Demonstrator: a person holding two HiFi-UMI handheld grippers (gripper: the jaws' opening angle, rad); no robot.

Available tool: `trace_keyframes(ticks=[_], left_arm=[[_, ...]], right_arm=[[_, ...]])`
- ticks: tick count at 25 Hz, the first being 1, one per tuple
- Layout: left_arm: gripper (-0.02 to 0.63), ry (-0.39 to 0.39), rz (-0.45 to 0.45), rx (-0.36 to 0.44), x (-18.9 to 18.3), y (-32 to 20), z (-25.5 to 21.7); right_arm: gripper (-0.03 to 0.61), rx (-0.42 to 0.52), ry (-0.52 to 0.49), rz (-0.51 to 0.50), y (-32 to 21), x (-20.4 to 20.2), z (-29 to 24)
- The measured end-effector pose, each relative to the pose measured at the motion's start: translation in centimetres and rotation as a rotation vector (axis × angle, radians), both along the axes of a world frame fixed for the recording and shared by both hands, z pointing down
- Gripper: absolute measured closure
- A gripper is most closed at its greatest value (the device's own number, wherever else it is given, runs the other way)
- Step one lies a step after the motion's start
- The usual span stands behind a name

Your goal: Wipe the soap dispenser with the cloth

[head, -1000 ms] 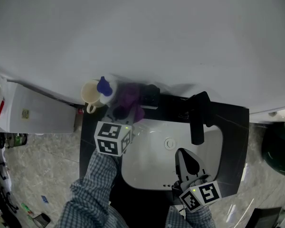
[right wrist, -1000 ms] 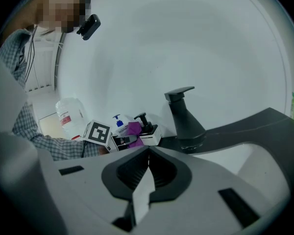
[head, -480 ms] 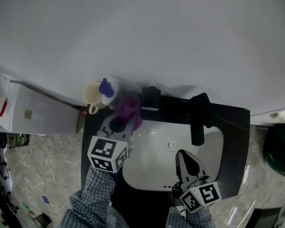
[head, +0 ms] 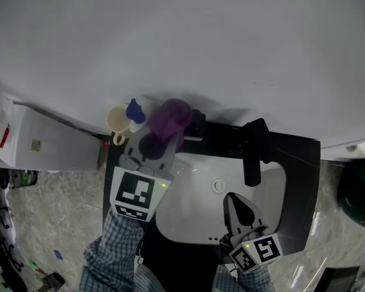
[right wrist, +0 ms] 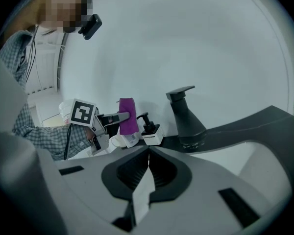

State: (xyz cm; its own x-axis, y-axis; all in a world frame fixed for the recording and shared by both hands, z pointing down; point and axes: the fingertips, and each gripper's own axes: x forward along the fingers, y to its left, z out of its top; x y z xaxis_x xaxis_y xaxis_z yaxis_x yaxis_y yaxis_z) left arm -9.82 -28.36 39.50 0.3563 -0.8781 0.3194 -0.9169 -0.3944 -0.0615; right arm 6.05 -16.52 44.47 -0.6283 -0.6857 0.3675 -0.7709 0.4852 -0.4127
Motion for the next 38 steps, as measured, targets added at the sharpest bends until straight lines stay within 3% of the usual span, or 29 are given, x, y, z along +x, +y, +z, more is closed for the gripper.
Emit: trace_keyframes(ticks=[9,12,16,27,34,38], left_arm=[[0.557,0.001,0.1,0.018,3.2,0.1,2.1],[0.557,0.034,0.131,-0.023,3.9,0.4,3.9],[0.556,0.02,0.15,-0.09,4.8,0.8,6.7],[0.557,0.114,0.161,-0.221,7.4,2.8,10.4],[0.557,0.196,0.087,-0.135,7.5,3.4,5.1],[0.557,0.174,-0.004,-0.022,5.6,1.5,0.6]], right_arm=[[0.56,-0.001,0.001,0.006,0.3,0.7,0.2],[0.56,0.0,-0.001,0.007,0.2,0.8,0.2],[0.56,-0.002,-0.001,0.013,0.3,1.2,0.2],[0.56,-0.004,-0.009,0.024,0.6,1.8,0.0],[0.56,0.0,-0.019,0.045,0.6,2.6,-0.3],[0.56,-0.002,-0.025,0.051,0.7,3.0,-0.3]])
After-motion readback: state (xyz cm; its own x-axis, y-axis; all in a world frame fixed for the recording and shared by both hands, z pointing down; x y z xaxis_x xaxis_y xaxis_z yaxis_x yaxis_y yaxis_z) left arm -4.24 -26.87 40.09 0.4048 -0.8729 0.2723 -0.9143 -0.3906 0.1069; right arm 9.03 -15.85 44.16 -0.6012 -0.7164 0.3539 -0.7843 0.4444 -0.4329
